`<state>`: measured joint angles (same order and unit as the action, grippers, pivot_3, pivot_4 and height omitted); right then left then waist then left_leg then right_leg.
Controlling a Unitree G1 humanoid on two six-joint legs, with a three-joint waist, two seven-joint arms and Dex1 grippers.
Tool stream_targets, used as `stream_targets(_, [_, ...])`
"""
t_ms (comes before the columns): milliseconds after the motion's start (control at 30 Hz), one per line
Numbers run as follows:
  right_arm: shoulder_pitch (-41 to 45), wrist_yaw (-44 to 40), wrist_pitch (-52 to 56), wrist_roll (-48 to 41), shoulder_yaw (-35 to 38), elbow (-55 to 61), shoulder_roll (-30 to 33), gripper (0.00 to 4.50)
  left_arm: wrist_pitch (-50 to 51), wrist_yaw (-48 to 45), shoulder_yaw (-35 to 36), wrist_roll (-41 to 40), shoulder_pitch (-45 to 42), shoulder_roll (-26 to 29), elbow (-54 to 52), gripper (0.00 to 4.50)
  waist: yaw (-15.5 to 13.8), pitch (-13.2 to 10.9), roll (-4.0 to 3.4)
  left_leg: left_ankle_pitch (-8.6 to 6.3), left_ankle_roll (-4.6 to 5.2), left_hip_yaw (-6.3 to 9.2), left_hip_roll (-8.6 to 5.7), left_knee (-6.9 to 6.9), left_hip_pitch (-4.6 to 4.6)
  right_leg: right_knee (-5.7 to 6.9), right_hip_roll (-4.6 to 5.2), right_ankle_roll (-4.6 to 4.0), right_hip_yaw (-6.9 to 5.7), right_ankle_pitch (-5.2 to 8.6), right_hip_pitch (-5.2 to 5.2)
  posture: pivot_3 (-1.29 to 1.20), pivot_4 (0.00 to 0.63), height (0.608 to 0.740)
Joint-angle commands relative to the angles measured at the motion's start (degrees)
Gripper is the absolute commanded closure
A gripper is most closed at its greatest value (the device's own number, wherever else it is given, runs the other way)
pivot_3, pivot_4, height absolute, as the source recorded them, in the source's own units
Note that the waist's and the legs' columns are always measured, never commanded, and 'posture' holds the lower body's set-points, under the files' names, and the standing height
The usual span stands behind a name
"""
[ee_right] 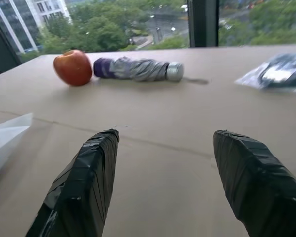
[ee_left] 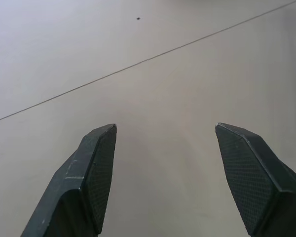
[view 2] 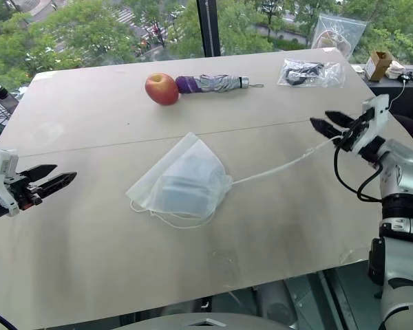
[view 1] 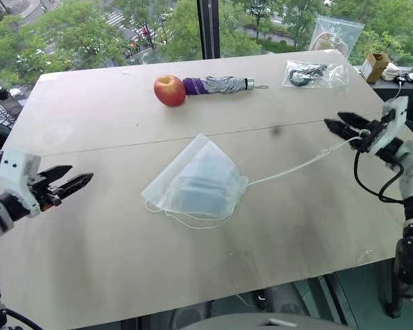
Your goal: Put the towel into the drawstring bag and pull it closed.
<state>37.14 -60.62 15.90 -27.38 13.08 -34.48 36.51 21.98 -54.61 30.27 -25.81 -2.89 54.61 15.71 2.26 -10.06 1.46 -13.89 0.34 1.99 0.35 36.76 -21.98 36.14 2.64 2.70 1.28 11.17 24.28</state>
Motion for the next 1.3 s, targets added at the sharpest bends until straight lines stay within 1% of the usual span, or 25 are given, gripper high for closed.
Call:
stream_targets(33, [-5.54, -8.25, 0.25, 4.76, -7.11, 7.74, 4.89, 1.24, -1.66, 0.91, -0.15, 0.93, 1.25, -1.20, -2.16, 1.24, -0.06, -0.01, -0.01, -0.02, 0.03, 0.00, 0.00, -0.03, -0.01, -0.05, 0.04, 0.00, -0.02, 0.00, 0.00, 0.00, 0.150, 0.740])
stream_targets(133, [-9.51, -14.34, -3.66, 10.53, -12.67, 8.86, 10.64, 1.24, -1.65, 1.71, -1.60, 2.15, 2.04, -2.09, -2.71, 1.24, -0.36, -0.02, -0.04, -0.04, 0.07, 0.00, -0.03, -0.03, -0.05, -0.15, 0.08, 0.02, -0.04, 0.00, 0.00, 0.00, 0.150, 0.740])
stream_targets(200, [-8.68, -15.92, -4.85, 10.71, -12.20, 7.64, 12.58, 1.24, -1.43, 1.66, -1.85, 1.91, 2.20, -2.76, -3.15, 1.24, -0.34, -0.03, -0.04, -0.05, 0.07, -0.05, -0.05, 0.02, -0.08, -0.19, 0.11, 0.02, -0.02, 0.00, 0.00, 0.00, 0.150, 0.740])
stream_targets(267, [-2.53, -12.28, -0.40, 5.06, -6.18, 3.85, 10.59, 1.24, -1.68, 2.25, -2.17, 2.02, 2.00, -3.61, -3.41, 1.24, 0.04, -0.03, -0.04, -0.05, 0.07, -0.08, -0.05, 0.07, -0.05, -0.19, 0.10, 0.03, 0.01, 0.00, -0.02, 0.00, 0.150, 0.740])
stream_targets(333, [4.55, -5.64, 2.69, -0.37, 0.63, -0.96, 7.51, 1.24, -1.28, 3.34, -2.48, 1.83, 1.48, -4.73, -3.64, 1.24, 0.51, -0.11, -0.09, -0.04, 0.07, -0.23, -0.02, 0.12, 0.06, -0.18, 0.04, -0.03, 0.15, 0.03, -0.03, 0.00, 0.150, 0.740])
stream_targets(400, [9.87, -0.33, 6.16, -4.19, 5.73, -4.17, 5.31, 1.24, -0.84, 4.04, -3.02, 1.71, 1.41, -5.80, -4.59, 1.24, 0.55, -0.12, -0.07, -0.03, 0.08, -0.35, 0.00, 0.17, 0.19, -0.17, -0.02, -0.12, 0.16, -0.11, -0.07, 0.00, 0.150, 0.740])
stream_targets(467, [12.32, 2.24, 10.70, -7.31, 8.54, -3.84, 3.55, 1.24, -0.95, 4.69, -3.66, 1.93, 1.61, -6.81, -5.72, 1.24, 0.12, -0.04, 0.05, -0.03, 0.07, -0.23, 0.12, 0.24, 0.17, -0.17, -0.16, -0.17, 0.01, -0.14, -0.09, 0.00, 0.150, 0.740])
stream_targets(533, [13.21, 4.41, 15.14, -9.81, 10.15, -2.29, 1.78, 1.24, -0.77, 5.15, -3.90, 1.81, 1.82, -7.71, -6.78, 1.24, -0.27, 0.04, 0.17, -0.04, 0.06, -0.10, 0.24, 0.22, 0.11, -0.17, -0.30, -0.40, -0.13, -0.26, -0.09, 0.00, 0.150, 0.740])
stream_targets(600, [12.68, 5.27, 18.03, -11.09, 10.44, -0.22, 0.49, 1.24, -0.61, 5.55, -3.89, 1.69, 1.99, -8.25, -7.29, 1.24, -0.40, 0.00, 0.11, -0.05, 0.06, -0.03, 0.26, 0.16, 0.00, -0.22, -0.31, -0.27, -0.18, -0.37, -0.06, 0.00, 0.150, 0.740])
stream_targets(633, [12.00, 5.95, 18.04, -10.34, 9.68, 0.77, -0.11, 0.84, -0.63, 5.73, -3.89, 1.72, 2.12, -8.50, -7.35, 1.18, -0.48, -0.01, 0.09, -0.05, 0.05, -0.05, 0.25, 0.13, -0.06, -0.25, -0.30, -0.23, -0.17, -0.39, -0.01, 0.00, 0.150, 0.740])
stream_targets(667, [11.54, 6.46, 18.20, -9.95, 9.31, 1.41, -0.61, 0.71, -0.64, 5.85, -3.89, 1.76, 2.28, -8.69, -7.49, 1.18, -0.58, -0.01, 0.09, -0.05, 0.06, -0.05, 0.23, 0.12, -0.16, -0.25, -0.27, -0.23, -0.16, -0.40, 0.08, 0.00, 0.150, 0.740])
stream_targets(700, [11.40, 7.25, 18.82, -10.07, 9.42, 1.69, -1.19, 0.47, -0.60, 5.95, -3.88, 1.76, 2.43, -8.84, -7.62, 1.18, -0.59, -0.01, 0.08, -0.05, 0.06, -0.06, 0.22, 0.12, -0.29, -0.25, -0.24, -0.23, -0.16, -0.41, 0.20, 0.00, 0.150, 0.740])
stream_targets(733, [11.52, 8.40, 19.15, -10.02, 9.58, 1.59, -1.67, 0.03, -0.51, 6.08, -3.89, 1.76, 2.52, -8.92, -7.74, 1.18, -0.59, -0.02, 0.07, -0.04, 0.05, -0.08, 0.20, 0.14, -0.53, -0.24, -0.15, -0.22, -0.15, -0.42, 0.45, 0.00, 0.150, 0.740])
stream_targets(800, [11.92, 9.90, 19.76, -9.93, 9.69, 1.26, -2.33, 0.03, -0.42, 6.26, -3.92, 1.73, 2.66, -8.96, -7.94, 1.18, -0.56, -0.02, 0.06, -0.04, 0.05, -0.14, 0.14, 0.18, -0.70, -0.23, -0.05, -0.20, -0.16, -0.44, 0.61, 0.00, 0.150, 0.740])
stream_targets(1033, [13.58, 12.18, 20.12, -9.38, 9.87, -1.03, -2.02, 0.03, -0.14, 6.61, -3.40, 1.30, 3.65, -9.29, -8.61, 1.18, -0.38, -0.03, 0.06, -0.04, 0.06, -0.14, 0.05, 0.23, -0.71, -0.23, 0.01, -0.18, -0.21, -0.43, 0.60, 0.00, 0.150, 0.740])
stream_targets(1133, [13.84, 12.41, 19.27, -8.66, 9.57, -1.94, -1.74, 0.81, -0.20, 6.62, -3.48, 1.34, 4.13, -9.37, -8.87, 1.18, -0.28, -0.03, 0.06, -0.04, 0.06, -0.12, 0.06, 0.29, -0.71, -0.20, -0.03, -0.18, -0.23, -0.43, 0.59, 0.00, 0.150, 0.740])
stream_targets(1167, [13.81, 12.34, 19.10, -8.47, 9.47, -1.97, -1.68, 1.13, -0.19, 6.64, -3.47, 1.32, 4.25, -9.39, -8.98, 1.18, -0.27, -0.03, 0.06, -0.04, 0.06, -0.13, 0.05, 0.30, -0.71, -0.20, -0.03, -0.18, -0.21, -0.43, 0.59, 0.00, 0.150, 0.740])
stream_targets(1233, [12.91, 10.98, 17.20, -6.37, 7.59, -1.20, -1.10, 1.95, -0.16, 6.67, -3.52, 1.32, 4.16, -9.34, -8.92, 1.18, -0.25, -0.03, 0.06, -0.04, 0.06, -0.15, 0.05, 0.31, -0.71, -0.20, -0.02, -0.18, -0.20, -0.43, 0.58, 0.00, 0.150, 0.740])
stream_targets(1300, [11.80, 9.56, 14.36, -3.54, 5.22, -0.39, -0.51, 1.95, -0.18, 6.59, -3.60, 1.40, 3.97, -9.24, -8.71, 1.18, -0.25, -0.03, 0.06, -0.04, 0.06, -0.15, 0.04, 0.32, -0.72, -0.20, -0.02, -0.18, -0.20, -0.43, 0.59, 0.00, 0.150, 0.740])
